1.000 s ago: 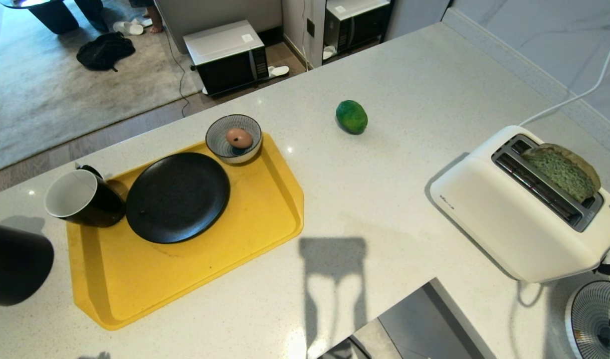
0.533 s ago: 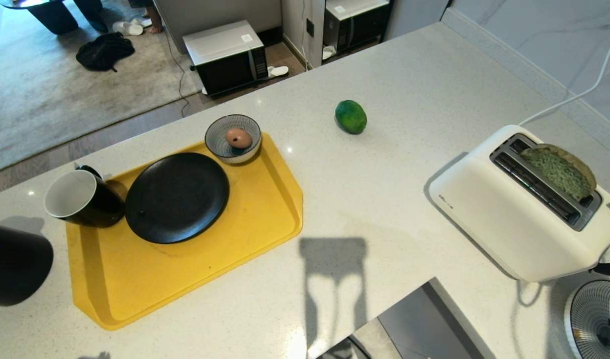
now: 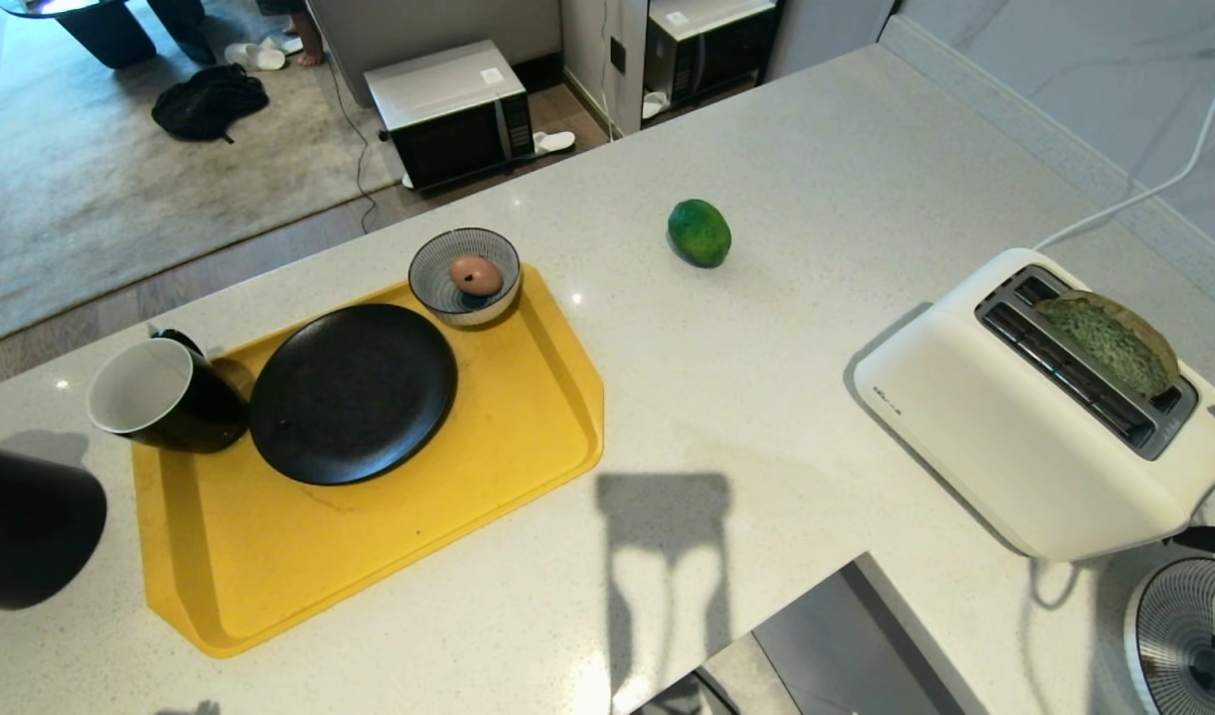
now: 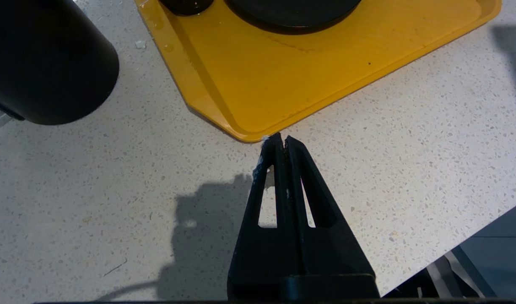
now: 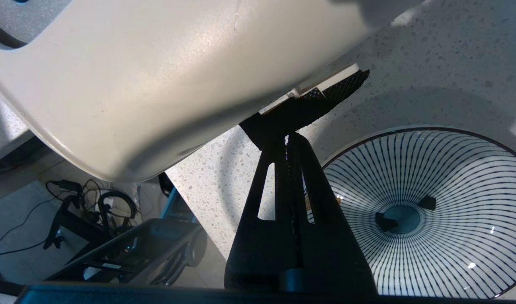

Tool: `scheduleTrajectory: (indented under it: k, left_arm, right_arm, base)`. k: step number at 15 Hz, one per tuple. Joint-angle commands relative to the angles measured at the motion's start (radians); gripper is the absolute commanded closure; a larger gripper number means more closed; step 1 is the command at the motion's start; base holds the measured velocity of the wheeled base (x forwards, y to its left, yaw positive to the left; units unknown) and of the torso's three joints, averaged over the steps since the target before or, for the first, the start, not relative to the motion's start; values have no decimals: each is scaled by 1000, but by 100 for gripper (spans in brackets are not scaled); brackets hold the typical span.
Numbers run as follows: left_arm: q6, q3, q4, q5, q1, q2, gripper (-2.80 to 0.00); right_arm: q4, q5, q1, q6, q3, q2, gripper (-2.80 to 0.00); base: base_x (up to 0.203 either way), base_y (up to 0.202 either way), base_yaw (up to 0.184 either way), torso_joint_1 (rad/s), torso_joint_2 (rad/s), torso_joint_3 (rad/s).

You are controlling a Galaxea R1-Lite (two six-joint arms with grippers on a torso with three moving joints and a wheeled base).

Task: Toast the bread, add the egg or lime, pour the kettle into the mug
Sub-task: Use a bread toaster

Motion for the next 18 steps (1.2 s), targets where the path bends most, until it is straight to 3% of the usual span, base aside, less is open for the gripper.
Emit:
scheduleTrajectory:
  k: [1,18]
  left_arm:
    - [0,0,0,0,0,0,0]
    - [0,0,0,0,0,0,0]
  right_arm:
    - [-11,3,0,-2,1,8,0]
    - [-28,1,0,-32,8,5,0]
  base:
    - [0,0,0,0,0,0]
    - [0,0,0,0,0,0]
